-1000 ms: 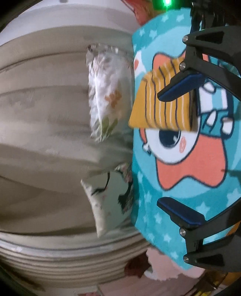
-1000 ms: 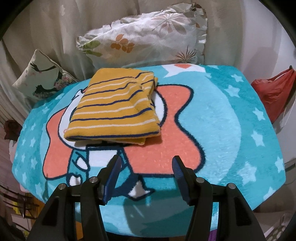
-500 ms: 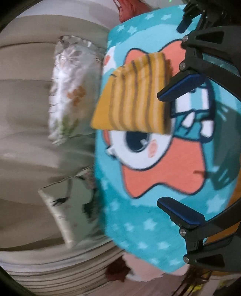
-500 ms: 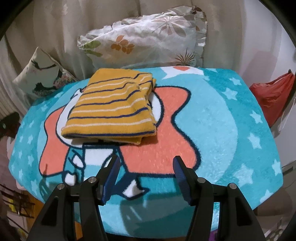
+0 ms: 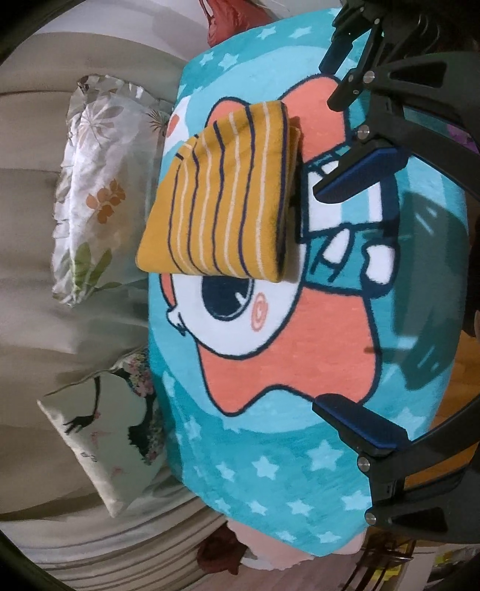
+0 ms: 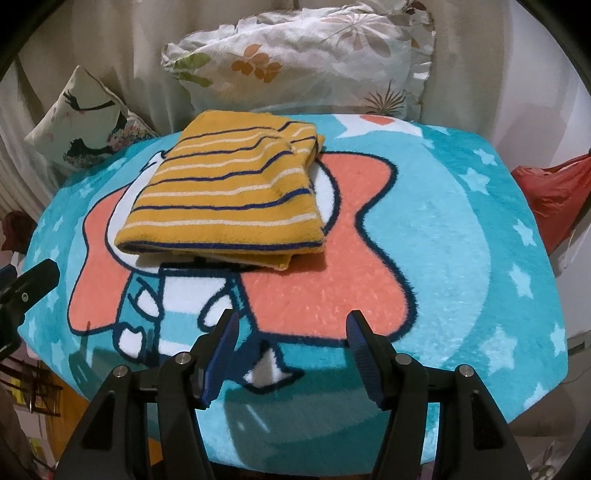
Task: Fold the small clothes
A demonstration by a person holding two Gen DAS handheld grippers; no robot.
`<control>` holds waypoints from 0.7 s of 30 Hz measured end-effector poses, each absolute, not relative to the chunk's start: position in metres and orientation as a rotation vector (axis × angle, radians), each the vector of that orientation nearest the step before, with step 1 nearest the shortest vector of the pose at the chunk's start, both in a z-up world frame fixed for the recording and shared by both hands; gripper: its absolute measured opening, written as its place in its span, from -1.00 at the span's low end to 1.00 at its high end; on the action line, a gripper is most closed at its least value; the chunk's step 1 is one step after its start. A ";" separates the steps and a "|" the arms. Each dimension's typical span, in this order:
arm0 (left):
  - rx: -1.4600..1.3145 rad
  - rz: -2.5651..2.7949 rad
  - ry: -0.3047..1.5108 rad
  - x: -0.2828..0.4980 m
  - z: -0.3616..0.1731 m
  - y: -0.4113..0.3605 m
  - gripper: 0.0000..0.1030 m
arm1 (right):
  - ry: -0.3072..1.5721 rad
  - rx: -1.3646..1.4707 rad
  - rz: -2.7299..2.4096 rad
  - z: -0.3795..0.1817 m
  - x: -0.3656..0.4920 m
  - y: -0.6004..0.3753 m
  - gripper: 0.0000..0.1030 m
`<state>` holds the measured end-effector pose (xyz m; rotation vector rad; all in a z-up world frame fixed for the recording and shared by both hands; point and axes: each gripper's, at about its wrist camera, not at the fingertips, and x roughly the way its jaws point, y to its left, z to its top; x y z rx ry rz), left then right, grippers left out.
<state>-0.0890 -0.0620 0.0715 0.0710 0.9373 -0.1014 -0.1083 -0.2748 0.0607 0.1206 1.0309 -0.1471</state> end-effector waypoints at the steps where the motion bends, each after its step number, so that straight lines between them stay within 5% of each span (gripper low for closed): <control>1: 0.064 -0.100 0.951 -0.088 0.069 -0.060 0.99 | 1.035 0.117 -0.143 0.059 -0.107 -0.273 0.27; 21: -0.055 -0.103 1.122 -0.090 0.029 -0.037 0.99 | 1.130 0.043 -0.084 0.034 -0.101 -0.246 0.30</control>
